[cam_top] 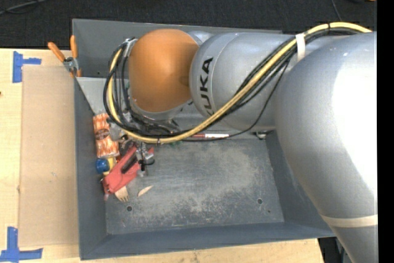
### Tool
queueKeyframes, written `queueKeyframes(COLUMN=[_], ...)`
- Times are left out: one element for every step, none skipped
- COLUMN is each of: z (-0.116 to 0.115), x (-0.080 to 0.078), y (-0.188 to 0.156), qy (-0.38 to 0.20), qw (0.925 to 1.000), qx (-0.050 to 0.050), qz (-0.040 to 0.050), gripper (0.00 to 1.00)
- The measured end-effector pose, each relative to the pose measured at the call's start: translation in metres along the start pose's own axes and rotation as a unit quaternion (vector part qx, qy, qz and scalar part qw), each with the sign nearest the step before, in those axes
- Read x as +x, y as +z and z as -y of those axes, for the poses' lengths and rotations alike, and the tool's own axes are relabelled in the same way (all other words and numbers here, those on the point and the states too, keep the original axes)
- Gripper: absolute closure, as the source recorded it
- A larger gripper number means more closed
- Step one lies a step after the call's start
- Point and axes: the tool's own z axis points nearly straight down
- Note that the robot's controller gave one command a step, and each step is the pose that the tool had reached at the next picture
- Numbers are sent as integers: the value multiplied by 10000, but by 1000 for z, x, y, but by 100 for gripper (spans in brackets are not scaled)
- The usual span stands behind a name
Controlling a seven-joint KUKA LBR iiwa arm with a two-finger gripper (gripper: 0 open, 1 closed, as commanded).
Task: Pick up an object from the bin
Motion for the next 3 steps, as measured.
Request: queueKeyframes(z=[23, 5, 5], x=[2, -6, -6], y=[67, 64, 64], qy=[-190, -2674, -2669], qw=[9998, 9636, 9637], qx=[15, 36, 33], qz=[38, 29, 28], gripper=[0, 100, 100])
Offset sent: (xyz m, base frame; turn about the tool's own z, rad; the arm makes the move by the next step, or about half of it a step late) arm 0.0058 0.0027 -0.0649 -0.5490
